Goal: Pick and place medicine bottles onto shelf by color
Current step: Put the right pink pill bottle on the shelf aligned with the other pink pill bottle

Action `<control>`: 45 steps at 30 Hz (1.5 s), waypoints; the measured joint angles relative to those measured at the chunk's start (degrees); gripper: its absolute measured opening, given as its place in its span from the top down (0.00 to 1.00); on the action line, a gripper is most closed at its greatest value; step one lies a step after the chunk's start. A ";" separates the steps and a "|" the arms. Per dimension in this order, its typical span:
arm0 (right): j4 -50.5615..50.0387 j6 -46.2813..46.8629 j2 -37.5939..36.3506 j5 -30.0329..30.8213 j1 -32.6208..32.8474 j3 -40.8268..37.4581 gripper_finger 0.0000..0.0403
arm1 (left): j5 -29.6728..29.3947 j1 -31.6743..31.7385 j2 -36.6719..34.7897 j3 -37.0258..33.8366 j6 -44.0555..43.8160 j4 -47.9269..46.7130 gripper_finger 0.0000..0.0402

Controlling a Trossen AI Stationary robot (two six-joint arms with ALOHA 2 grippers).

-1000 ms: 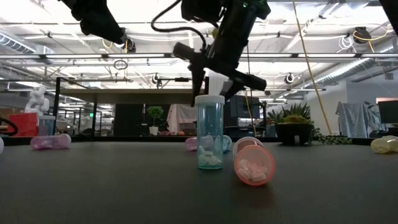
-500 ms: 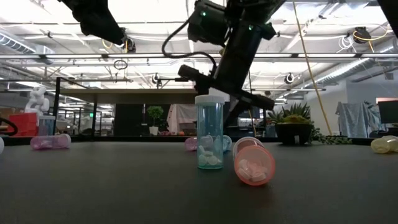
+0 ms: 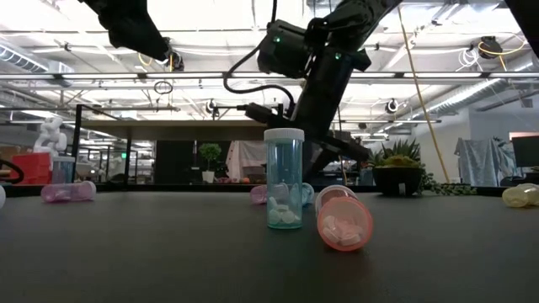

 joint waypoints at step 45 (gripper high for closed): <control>-0.34 -9.84 1.49 3.20 1.17 -0.01 0.71 | -2.24 -0.02 0.02 0.04 -2.48 0.07 0.50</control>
